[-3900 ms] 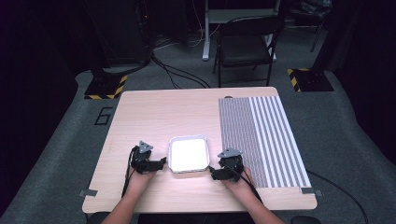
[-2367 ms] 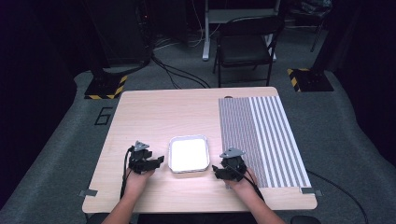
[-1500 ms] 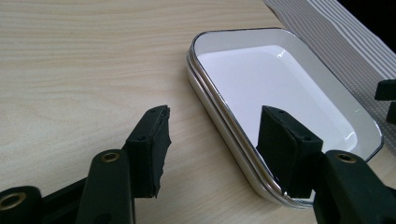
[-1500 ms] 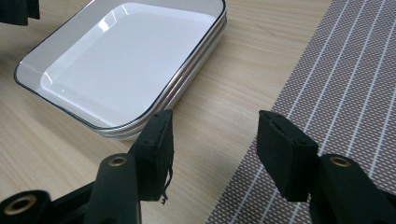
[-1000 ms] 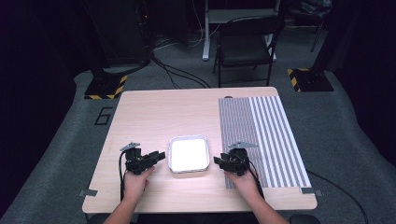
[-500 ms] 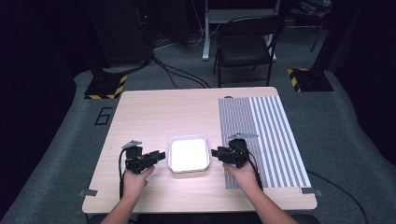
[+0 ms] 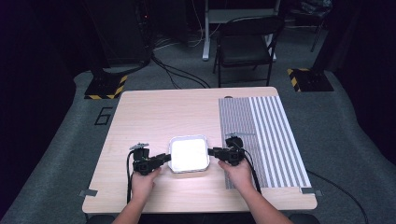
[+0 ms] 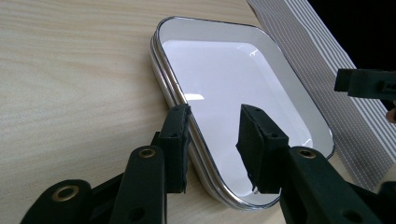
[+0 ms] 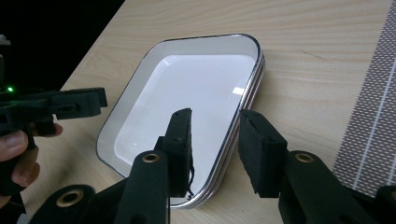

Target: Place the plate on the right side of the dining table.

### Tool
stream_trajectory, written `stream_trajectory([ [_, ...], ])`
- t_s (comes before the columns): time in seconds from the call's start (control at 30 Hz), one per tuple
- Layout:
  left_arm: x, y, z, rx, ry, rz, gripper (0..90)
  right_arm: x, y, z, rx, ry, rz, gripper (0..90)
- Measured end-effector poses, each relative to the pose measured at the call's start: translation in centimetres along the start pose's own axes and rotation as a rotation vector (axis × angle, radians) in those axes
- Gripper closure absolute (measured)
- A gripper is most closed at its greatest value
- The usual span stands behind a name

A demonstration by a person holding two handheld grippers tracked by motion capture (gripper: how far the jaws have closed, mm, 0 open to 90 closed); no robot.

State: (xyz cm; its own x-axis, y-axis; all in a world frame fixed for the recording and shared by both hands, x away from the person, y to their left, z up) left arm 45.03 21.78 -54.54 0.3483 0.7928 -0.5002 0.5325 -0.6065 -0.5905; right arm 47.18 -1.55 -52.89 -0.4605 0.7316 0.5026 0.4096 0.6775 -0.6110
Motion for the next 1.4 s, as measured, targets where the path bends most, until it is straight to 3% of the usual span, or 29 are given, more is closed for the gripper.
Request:
stream_trajectory([
  [0.1, 0.2, 0.0, 0.1, -0.001, -0.013, 0.000, 63.2, -0.2, 0.3, 0.0, 0.005, 0.033, -0.003, 64.7],
  [0.37, 0.3, 0.0, 0.0, 0.002, -0.036, 0.027, 63.7, 0.0, 1.0, 0.7, 0.028, 0.036, -0.009, 65.5],
  [0.6, 0.3, 0.0, 0.0, 0.013, -0.034, 0.038, 66.1, 0.1, 1.5, 1.0, 0.051, 0.068, -0.022, 66.0],
  [0.83, 0.1, 0.1, -0.1, 0.024, -0.077, 0.068, 67.4, 0.2, 1.8, 1.2, 0.068, 0.080, -0.038, 66.5],
  [1.4, 0.1, 0.3, 0.0, 0.026, -0.081, 0.068, 69.4, 0.2, 2.1, 1.3, 0.072, 0.095, -0.060, 66.1],
])
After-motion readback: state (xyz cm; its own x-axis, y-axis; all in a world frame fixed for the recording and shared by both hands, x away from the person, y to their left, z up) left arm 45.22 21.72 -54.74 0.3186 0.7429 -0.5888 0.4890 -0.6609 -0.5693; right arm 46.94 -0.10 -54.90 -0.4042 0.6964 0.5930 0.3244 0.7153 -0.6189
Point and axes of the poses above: each handheld gripper's, and its own axes: y roughly forward along the jaws, z roughly out of its underside, x roughly to its left, the point moved 8 cm from there along y, roughly forward along the jaws, and after that the axes turned 4 degrees about x, right-handed, at the moved point
